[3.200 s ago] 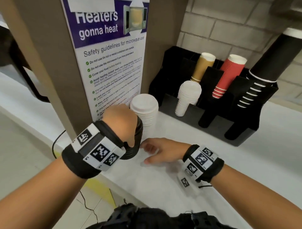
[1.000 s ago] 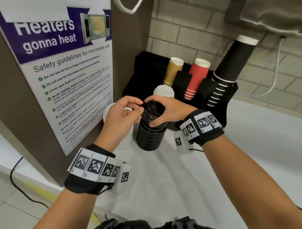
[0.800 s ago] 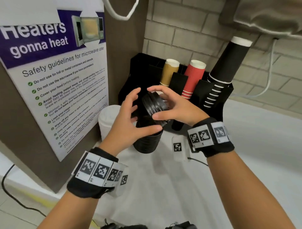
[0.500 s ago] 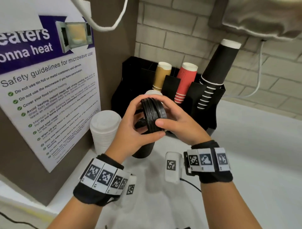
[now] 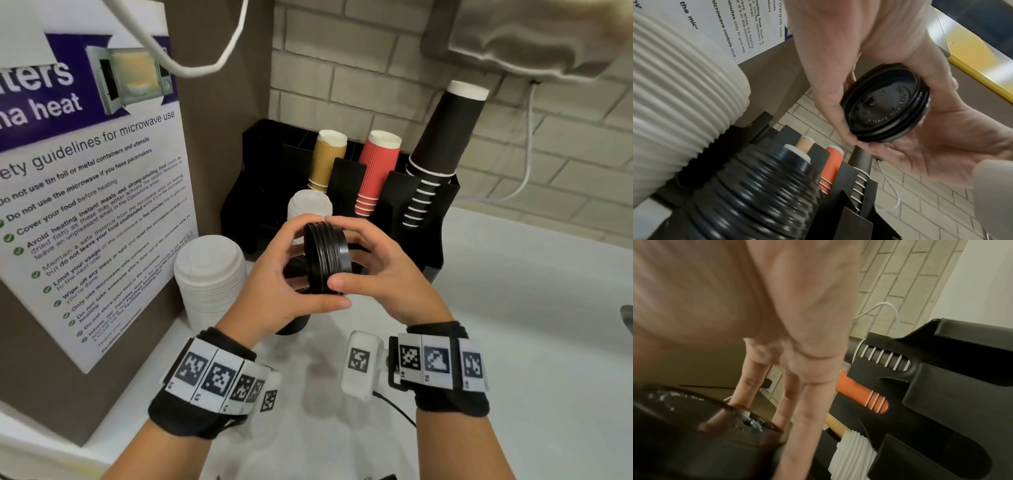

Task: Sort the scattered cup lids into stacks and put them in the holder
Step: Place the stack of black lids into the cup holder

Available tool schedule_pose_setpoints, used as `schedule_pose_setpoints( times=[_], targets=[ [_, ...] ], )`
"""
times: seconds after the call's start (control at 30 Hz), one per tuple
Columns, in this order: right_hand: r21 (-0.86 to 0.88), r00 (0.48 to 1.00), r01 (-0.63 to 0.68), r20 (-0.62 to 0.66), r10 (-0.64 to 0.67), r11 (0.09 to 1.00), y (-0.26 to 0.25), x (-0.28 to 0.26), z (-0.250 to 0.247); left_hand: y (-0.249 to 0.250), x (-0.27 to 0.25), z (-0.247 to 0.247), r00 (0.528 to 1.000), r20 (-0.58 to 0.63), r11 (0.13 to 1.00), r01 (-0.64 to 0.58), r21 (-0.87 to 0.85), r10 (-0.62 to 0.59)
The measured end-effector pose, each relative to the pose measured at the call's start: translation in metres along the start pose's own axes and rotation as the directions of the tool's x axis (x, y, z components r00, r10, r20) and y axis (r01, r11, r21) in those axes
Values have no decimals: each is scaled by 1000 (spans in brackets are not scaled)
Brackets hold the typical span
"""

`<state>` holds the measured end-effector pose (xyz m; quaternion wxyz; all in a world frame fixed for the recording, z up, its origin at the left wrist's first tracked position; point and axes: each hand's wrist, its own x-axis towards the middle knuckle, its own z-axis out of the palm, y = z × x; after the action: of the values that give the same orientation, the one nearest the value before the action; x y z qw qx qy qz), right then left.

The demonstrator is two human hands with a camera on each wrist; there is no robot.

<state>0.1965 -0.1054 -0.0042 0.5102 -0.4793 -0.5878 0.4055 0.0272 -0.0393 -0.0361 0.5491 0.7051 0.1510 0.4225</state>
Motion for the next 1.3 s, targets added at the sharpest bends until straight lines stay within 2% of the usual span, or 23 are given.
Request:
schedule_pose_setpoints(
  times=[0.13,0.3,0.5,0.77,1.1,1.2,1.3],
  targets=[
    [17,1000,-2,8,1,1000,0,-2,-1,-2,-2,-2,999,32,999,23,-44,-22],
    [33,1000,14,10,-14,999,3,1,1,-3,-3,1,1000,15,995,21,-95,-20],
    [100,1000,-3,3,3,995,5,0,2,-1,-2,3,999,-32,1000,18,20,-17],
    [86,1000,-5,-5,6,996,2,0,0,2,-1,5,999,-44,993,30,117,-25],
    [0,999,3,-35,-3,1000,6,0,0,-4,0,9,997,-72,979,4,203,11],
    [-32,1000,18,-24,-19,999,5,5,-3,-6,1,9,998,-63,983,13,181,-1],
    [-119,992,56,-106,-68,991,3,21,-23,-7,1,1,997,-81,985,28,168,-15]
  ],
)
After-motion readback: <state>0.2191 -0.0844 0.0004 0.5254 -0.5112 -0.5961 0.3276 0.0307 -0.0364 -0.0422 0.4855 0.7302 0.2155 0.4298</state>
